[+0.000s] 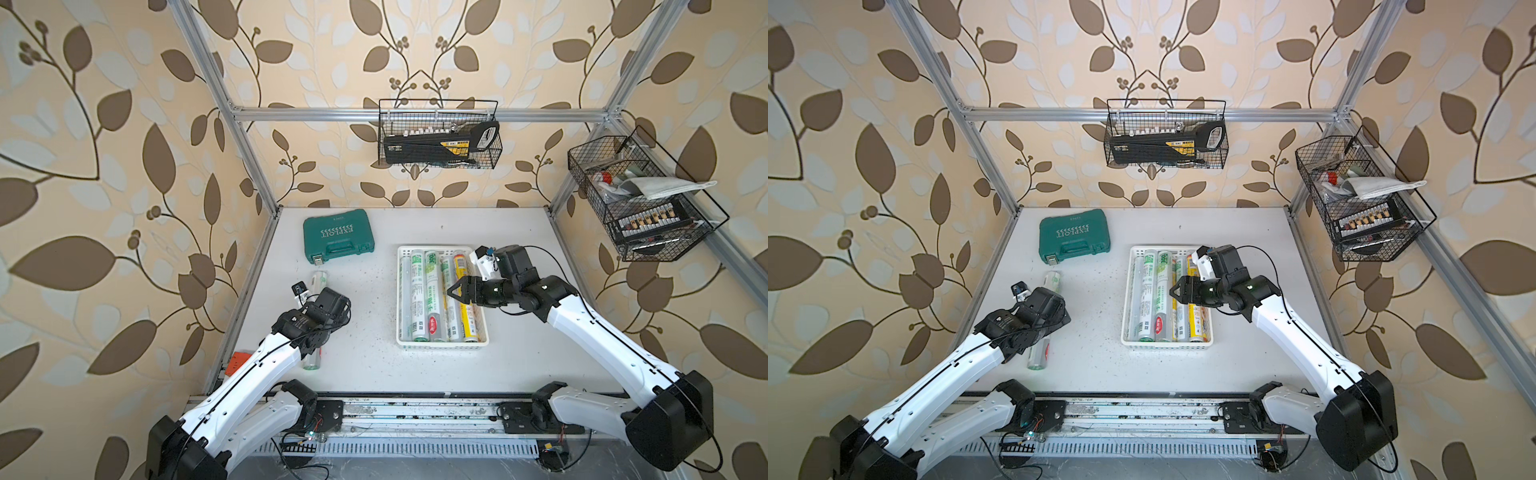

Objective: Put the plastic wrap into the basket
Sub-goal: Pick up the plastic wrap from the center of the board.

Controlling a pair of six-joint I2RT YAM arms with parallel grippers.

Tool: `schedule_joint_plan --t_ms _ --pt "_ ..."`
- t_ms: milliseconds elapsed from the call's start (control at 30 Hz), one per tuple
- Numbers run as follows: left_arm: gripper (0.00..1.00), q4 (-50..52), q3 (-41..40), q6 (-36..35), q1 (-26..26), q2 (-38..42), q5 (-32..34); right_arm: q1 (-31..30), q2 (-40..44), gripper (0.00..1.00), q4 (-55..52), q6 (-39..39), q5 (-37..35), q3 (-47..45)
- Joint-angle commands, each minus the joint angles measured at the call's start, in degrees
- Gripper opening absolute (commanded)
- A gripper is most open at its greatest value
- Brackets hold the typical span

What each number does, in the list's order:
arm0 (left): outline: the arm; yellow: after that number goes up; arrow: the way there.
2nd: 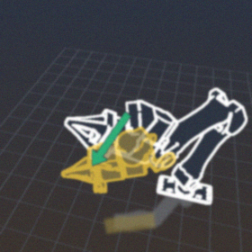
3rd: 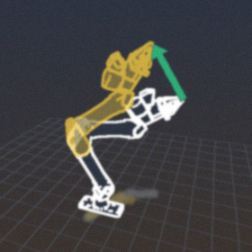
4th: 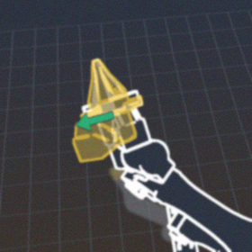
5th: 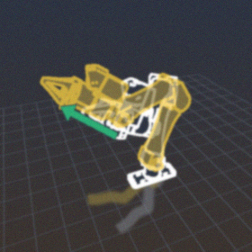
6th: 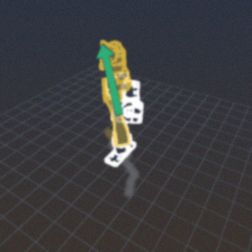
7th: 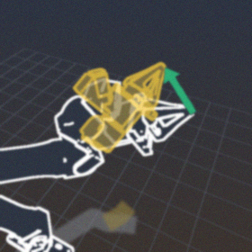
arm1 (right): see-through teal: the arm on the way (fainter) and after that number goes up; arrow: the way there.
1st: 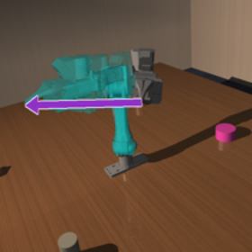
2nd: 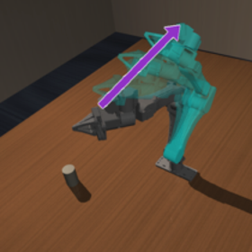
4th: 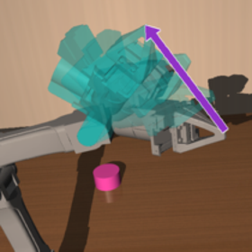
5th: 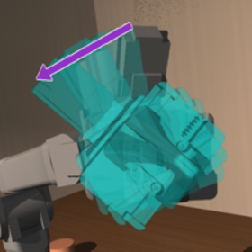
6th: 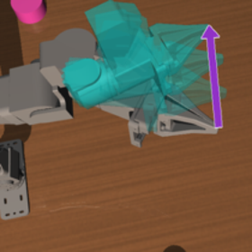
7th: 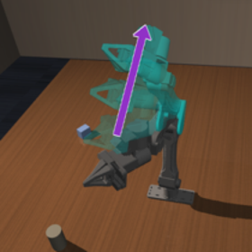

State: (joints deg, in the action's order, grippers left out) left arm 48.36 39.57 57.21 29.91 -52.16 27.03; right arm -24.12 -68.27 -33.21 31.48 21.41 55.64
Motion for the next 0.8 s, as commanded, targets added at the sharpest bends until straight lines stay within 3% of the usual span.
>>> schedule_joint_plan --t_ms 0,300,767 --pt "0.99 -4.9 -0.7 -1.8 -2.6 -1.0 -4.0 -0.3 -0.3 0.73 0.2 -0.6 -0.7 1.8" --pt "0.99 -11.2 -3.8 -3.0 -9.0 -4.1 -7.8 -0.4 -0.5 0.73 -1.3 -1.1 -2.7 2.1" --pt "0.99 -15.7 -5.8 -7.3 -12.6 -7.3 -10.6 -0.3 -0.8 0.73 -1.4 -1.6 -2.6 2.0"
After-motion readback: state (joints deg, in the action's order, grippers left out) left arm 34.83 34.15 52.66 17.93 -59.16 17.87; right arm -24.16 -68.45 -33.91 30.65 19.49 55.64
